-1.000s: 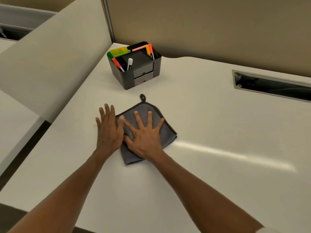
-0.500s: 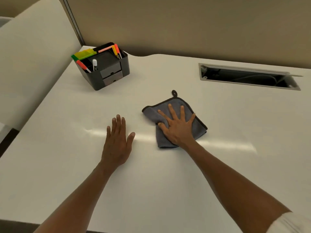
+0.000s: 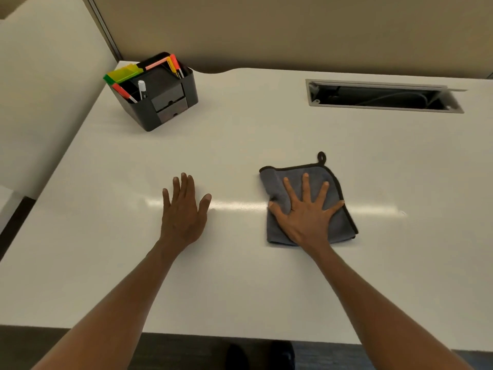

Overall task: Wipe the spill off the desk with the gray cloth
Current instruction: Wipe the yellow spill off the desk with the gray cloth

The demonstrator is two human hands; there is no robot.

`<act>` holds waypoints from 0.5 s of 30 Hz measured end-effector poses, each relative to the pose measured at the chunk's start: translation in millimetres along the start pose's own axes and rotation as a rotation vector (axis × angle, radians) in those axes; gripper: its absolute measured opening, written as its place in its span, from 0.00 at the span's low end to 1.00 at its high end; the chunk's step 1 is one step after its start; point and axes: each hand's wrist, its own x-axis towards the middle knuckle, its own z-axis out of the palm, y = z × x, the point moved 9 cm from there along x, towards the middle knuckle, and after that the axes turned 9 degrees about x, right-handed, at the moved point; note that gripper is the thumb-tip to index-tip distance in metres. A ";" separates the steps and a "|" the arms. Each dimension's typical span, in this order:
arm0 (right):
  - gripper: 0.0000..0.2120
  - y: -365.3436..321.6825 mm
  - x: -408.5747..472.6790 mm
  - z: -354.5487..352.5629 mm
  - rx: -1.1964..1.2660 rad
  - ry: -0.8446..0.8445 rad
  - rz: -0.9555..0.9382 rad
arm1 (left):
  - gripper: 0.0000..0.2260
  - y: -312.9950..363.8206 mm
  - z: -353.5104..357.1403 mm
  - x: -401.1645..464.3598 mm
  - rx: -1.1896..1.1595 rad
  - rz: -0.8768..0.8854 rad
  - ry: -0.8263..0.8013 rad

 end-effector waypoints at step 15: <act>0.31 -177.4 -114.0 62.0 0.090 -0.065 -0.425 | 0.31 -32.4 -31.8 -22.3 -0.074 -0.057 0.032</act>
